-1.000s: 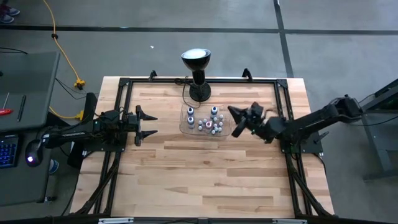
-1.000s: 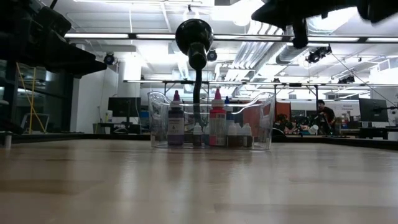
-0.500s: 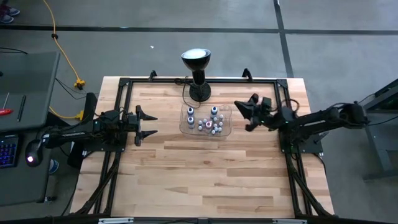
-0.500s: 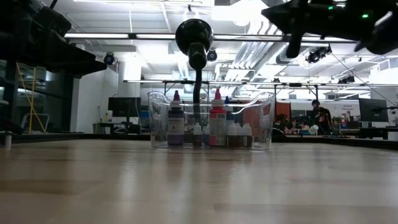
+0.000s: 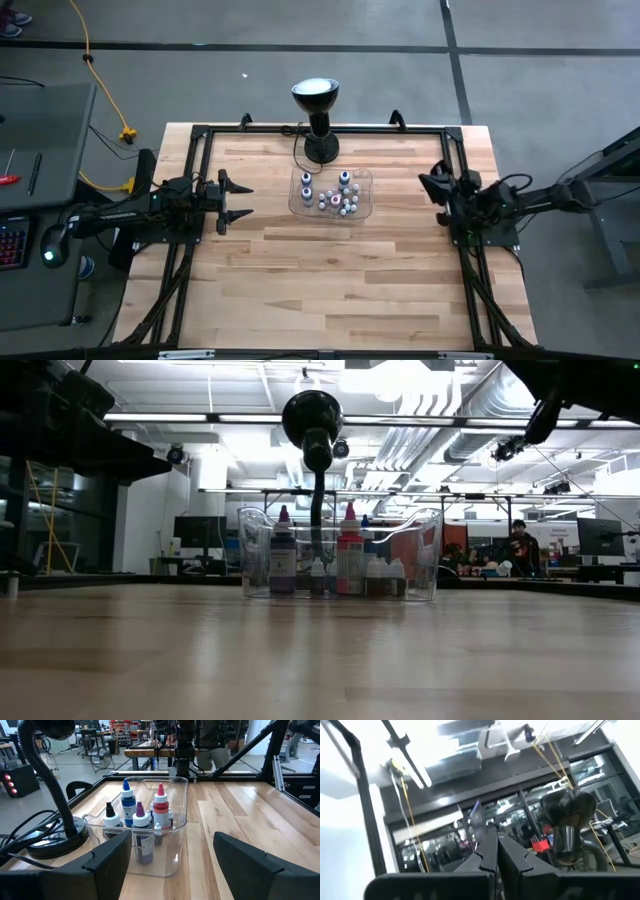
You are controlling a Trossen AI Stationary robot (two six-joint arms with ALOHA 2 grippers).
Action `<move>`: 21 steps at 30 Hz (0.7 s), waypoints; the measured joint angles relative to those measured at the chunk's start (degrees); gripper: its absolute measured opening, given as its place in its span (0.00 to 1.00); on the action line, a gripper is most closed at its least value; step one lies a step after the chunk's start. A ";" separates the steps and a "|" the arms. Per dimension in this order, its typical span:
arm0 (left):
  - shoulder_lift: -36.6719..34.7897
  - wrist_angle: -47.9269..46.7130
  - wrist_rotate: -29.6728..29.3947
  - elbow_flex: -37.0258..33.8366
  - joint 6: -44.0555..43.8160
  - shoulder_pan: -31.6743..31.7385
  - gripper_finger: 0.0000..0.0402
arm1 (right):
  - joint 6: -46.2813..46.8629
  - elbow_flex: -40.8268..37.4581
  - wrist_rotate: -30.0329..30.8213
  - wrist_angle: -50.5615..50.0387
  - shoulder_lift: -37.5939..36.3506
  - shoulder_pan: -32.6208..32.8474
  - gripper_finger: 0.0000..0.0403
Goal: Pick & Place food coloring
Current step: Return to Home Position
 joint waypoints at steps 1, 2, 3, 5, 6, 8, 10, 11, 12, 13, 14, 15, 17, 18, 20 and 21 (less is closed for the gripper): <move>0.00 0.00 0.00 -0.02 0.02 0.00 0.69 | -0.67 -0.14 -0.25 -2.94 -2.89 0.28 0.00; 0.00 0.02 0.00 -0.02 0.00 0.02 0.69 | -1.26 -0.42 -0.89 -5.30 -5.77 0.51 0.00; 0.00 0.02 0.00 -0.02 0.00 0.00 0.69 | -1.92 -0.83 -1.58 -7.27 -8.72 0.65 0.00; -0.02 0.02 0.00 -0.02 0.02 0.02 0.69 | -1.99 -0.99 -2.45 -14.19 -15.08 0.81 0.00; 0.00 0.02 0.00 -0.02 0.01 0.01 0.69 | -1.72 -0.99 -2.66 -19.37 -18.13 0.81 0.00; -0.01 0.01 -0.02 -0.02 0.00 0.00 0.69 | -0.98 -0.98 -2.75 -27.23 -21.62 0.82 0.00; -0.04 0.03 0.00 -0.02 0.02 0.01 0.69 | -1.21 -0.93 -4.36 -30.77 -21.12 0.81 0.00; 0.01 0.01 -0.03 0.00 0.02 0.02 0.69 | -1.30 -0.89 -5.15 -30.60 -20.59 0.78 0.00; 0.14 -0.02 -0.10 -0.02 0.00 0.00 0.69 | -1.12 -0.90 -5.96 -31.78 -20.59 0.74 0.00; 0.20 0.02 -0.02 -0.02 0.02 0.02 0.69 | -0.63 -0.94 -6.72 -33.52 -20.60 0.74 0.00; 0.21 0.02 -0.04 -0.02 0.02 0.02 0.69 | -0.56 -0.95 -7.54 -35.75 -20.71 0.74 0.00; 0.34 0.02 0.14 -0.02 0.00 0.00 0.69 | -0.55 -0.95 -8.27 -37.50 -21.06 0.74 0.00; 0.62 -0.14 0.19 -0.02 0.02 0.02 0.69 | -1.03 -0.94 -8.57 -40.50 -21.69 0.74 0.00; 0.66 -0.14 0.15 -0.02 0.02 0.02 0.69 | -1.82 -0.95 -8.66 -42.41 -21.59 0.74 0.00; 0.66 -0.04 0.09 -0.02 0.02 0.02 0.69 | -4.30 -0.95 -9.02 -44.66 -21.47 0.72 0.00; 0.71 -0.05 0.11 -0.02 0.02 0.02 0.69 | -5.58 -0.95 -9.20 -45.26 -21.47 0.72 0.00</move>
